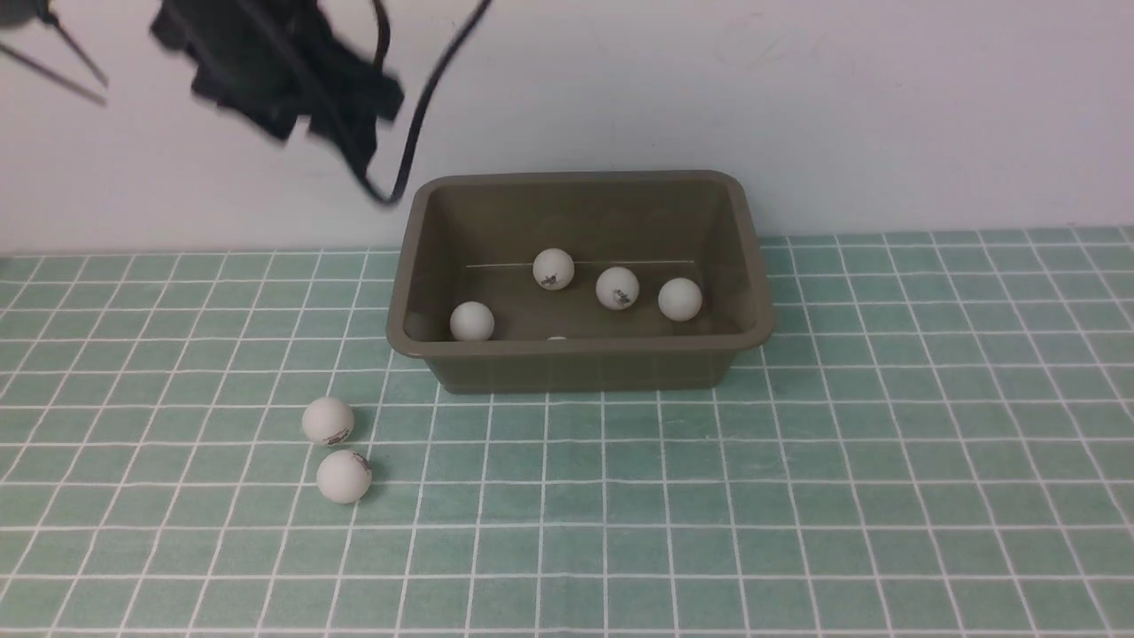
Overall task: Put the table tennis balls in the box on the green coffee tablecloth.
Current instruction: 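Reach for and grasp a ping pong ball on the table beside the basket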
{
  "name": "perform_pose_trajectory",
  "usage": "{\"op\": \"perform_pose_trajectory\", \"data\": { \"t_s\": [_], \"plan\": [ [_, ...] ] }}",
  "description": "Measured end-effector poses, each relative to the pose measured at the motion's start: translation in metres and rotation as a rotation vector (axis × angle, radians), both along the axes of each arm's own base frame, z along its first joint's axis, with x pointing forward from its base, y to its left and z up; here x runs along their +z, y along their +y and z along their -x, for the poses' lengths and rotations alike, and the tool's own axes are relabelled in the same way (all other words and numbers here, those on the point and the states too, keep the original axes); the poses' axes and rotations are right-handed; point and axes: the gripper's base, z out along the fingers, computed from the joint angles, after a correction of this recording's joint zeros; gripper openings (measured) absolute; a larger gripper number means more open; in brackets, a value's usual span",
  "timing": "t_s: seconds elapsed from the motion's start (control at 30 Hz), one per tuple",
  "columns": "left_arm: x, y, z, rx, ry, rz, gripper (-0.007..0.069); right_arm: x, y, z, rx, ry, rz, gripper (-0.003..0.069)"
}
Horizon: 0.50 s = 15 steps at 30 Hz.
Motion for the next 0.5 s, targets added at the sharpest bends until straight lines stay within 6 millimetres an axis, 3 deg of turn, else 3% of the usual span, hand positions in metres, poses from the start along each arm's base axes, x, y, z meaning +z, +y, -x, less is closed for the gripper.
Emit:
{"op": "perform_pose_trajectory", "data": {
  "t_s": [0.1,0.2,0.5],
  "plan": [
    [-0.019,0.007,0.012,0.008,0.052,-0.010,0.0459,0.000,0.001,0.000,0.011,0.004,-0.002,-0.0015],
    [-0.030,0.013,0.011,0.018,0.017,-0.001,0.0459,0.000,0.003,0.001,0.028,0.007,-0.023,-0.0015],
    [-0.036,0.024,-0.006,0.036,-0.104,0.023,0.0373,0.001,0.006,0.002,0.054,0.012,-0.064,-0.0015]
  ]
}}
